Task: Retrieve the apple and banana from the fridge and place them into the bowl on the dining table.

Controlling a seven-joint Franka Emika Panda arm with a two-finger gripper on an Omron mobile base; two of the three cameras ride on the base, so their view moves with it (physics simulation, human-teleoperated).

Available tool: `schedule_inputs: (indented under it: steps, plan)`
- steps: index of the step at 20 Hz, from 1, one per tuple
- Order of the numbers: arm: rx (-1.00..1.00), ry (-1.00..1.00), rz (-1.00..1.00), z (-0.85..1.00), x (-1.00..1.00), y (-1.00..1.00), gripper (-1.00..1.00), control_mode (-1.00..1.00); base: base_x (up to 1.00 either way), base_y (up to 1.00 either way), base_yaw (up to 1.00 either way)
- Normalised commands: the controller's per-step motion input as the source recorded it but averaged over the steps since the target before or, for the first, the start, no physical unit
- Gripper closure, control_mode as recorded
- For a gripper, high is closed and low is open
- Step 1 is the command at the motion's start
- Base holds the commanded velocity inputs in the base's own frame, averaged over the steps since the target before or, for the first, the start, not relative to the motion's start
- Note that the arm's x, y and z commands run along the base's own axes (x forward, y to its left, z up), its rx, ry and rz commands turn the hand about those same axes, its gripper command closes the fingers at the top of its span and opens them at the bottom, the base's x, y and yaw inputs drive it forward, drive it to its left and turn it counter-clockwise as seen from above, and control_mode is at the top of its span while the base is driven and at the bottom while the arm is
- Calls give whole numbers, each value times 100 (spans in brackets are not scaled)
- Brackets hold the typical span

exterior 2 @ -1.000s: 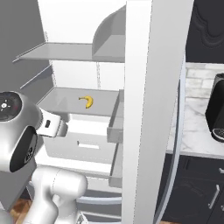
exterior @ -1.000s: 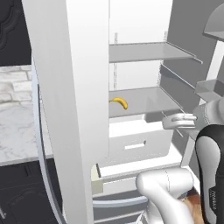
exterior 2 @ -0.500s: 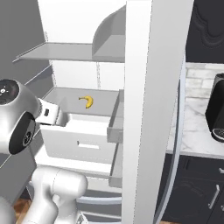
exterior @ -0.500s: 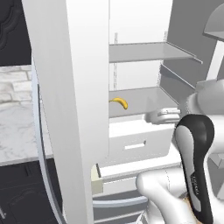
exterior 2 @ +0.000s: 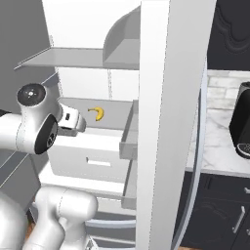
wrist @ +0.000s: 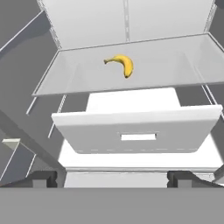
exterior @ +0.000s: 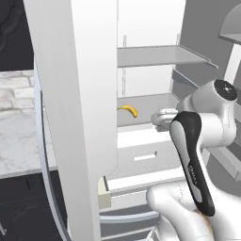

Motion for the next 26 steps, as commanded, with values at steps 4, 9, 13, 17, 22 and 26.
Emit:
schedule_inputs:
  steps: [4,9,13,17,22,26]
  plan:
    - [-4,-1,0,-34,61,0,-100,-100,0,0,0]
    - [-1,0,0,-18,62,0,-100,-100,0,0,0]
    - [0,2,0,-3,77,3,-100,-100,0,0,0]
    - [0,4,0,-10,75,8,-100,-100,0,0,0]
    - [0,2,0,-26,54,1,-100,-100,0,0,0]
    - [0,0,0,-33,40,0,-100,-100,0,0,0]
